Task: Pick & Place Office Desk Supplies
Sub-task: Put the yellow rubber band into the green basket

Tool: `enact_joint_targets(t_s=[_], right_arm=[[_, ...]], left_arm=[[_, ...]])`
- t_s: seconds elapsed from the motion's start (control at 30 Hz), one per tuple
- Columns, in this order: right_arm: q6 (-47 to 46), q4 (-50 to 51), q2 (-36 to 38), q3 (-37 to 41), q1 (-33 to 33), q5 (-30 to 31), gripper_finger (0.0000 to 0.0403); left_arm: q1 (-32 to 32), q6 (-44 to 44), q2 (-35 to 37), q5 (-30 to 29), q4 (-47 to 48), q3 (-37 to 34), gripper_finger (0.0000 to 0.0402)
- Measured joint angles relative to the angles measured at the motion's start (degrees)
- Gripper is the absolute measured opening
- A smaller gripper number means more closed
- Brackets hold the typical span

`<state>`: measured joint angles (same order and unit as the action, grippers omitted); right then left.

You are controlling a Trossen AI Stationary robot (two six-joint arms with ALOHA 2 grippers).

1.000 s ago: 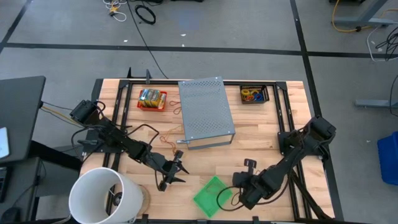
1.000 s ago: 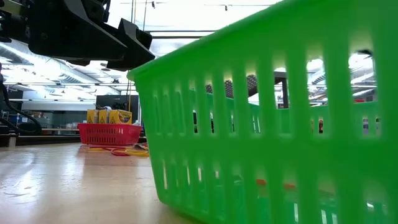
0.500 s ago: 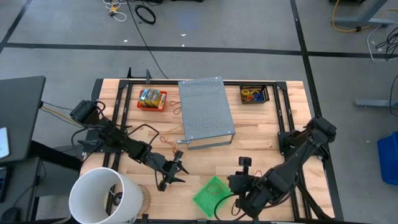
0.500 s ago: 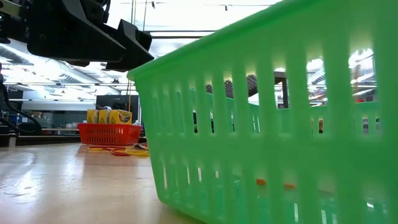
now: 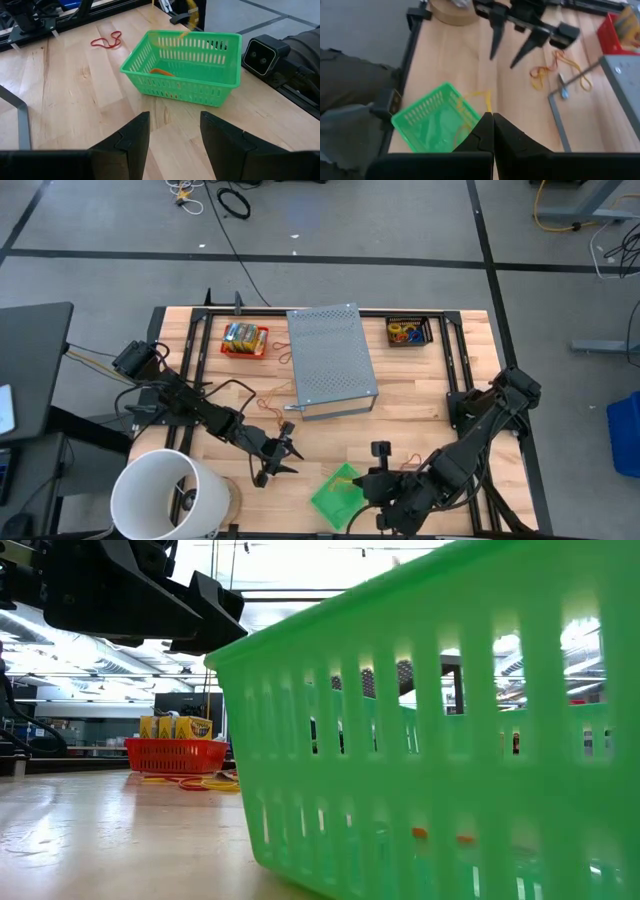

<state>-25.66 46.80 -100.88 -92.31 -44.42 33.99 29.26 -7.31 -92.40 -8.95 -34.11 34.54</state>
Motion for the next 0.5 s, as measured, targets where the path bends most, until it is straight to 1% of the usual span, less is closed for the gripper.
enact_joint_targets(t_s=[0.13, 0.2, 0.33, 0.5], right_arm=[[1.2, -2.7, -1.1, 0.1, 0.9, -3.5, 0.0], [2.3, -5.6, -2.3, 1.6, 1.6, -6.2, 0.0], [3.8, -16.0, -3.7, 7.9, 3.5, -12.4, 0.0], [3.4, -24.8, -4.1, 16.1, 5.7, -16.6, 0.0]], left_arm=[[0.0, 0.0, 0.0, 0.0, 0.0, 0.0, 0.0179], [0.0, 0.0, 0.0, 0.0, 0.0, 0.0, 0.0179], [0.0, 0.0, 0.0, 0.0, 0.0, 0.0, 0.0179], [0.0, 0.0, 0.0, 0.0, 0.0, 0.0, 0.0179]])
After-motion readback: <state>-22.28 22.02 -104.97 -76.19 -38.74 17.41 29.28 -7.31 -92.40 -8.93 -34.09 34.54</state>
